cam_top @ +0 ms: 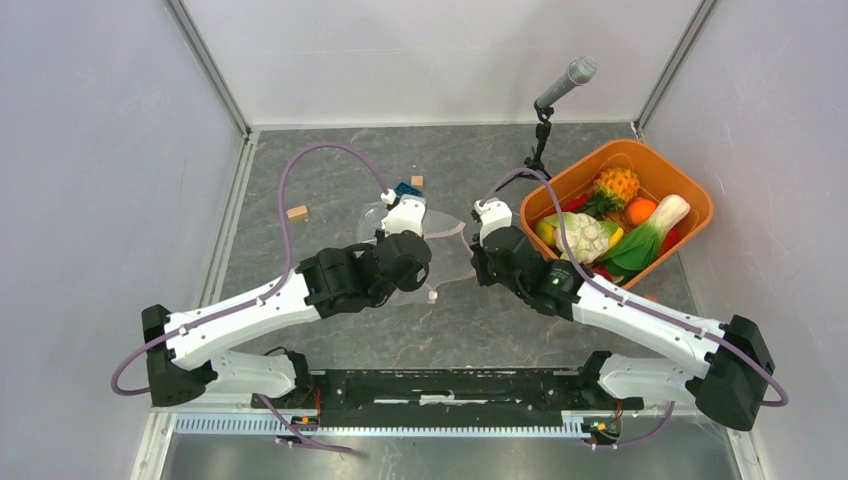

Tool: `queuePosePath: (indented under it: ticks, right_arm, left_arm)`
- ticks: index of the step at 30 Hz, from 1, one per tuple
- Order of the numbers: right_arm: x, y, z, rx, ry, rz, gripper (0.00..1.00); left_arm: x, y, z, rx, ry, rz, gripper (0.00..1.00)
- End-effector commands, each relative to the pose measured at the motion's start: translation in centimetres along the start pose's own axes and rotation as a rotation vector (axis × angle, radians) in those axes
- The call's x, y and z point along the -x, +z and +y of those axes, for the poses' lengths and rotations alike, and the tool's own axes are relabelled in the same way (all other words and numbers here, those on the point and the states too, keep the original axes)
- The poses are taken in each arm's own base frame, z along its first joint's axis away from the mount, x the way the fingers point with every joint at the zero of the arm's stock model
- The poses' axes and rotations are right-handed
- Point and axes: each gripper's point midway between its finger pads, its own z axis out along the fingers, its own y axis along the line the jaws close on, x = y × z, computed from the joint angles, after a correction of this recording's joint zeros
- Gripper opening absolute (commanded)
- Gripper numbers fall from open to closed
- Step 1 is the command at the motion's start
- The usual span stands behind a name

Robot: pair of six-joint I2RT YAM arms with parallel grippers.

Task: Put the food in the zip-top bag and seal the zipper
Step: Open the zipper of the food storage bag, then pick up the fake vegetable from the bin.

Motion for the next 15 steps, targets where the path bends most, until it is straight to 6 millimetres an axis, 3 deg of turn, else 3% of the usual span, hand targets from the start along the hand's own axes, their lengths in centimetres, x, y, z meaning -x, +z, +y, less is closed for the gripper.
queuePosePath:
  ticks: [1, 6, 15]
  right_arm:
    - [2.2, -0.7, 1.6, 0.102, -0.028, -0.065, 0.06]
    - [2.9, -1.5, 3.2, 0.195, 0.016, -0.101, 0.12]
    - [3.6, -3.5, 3.1, 0.239, 0.055, -0.161, 0.35]
  left_arm:
    - [-0.2, 0.8, -1.1, -0.002, -0.045, 0.007, 0.02]
    - [-1.6, 2.4, -2.4, -0.025, -0.058, 0.036, 0.02]
    - [-0.9, 2.3, -2.4, -0.027, -0.055, 0.005, 0.02]
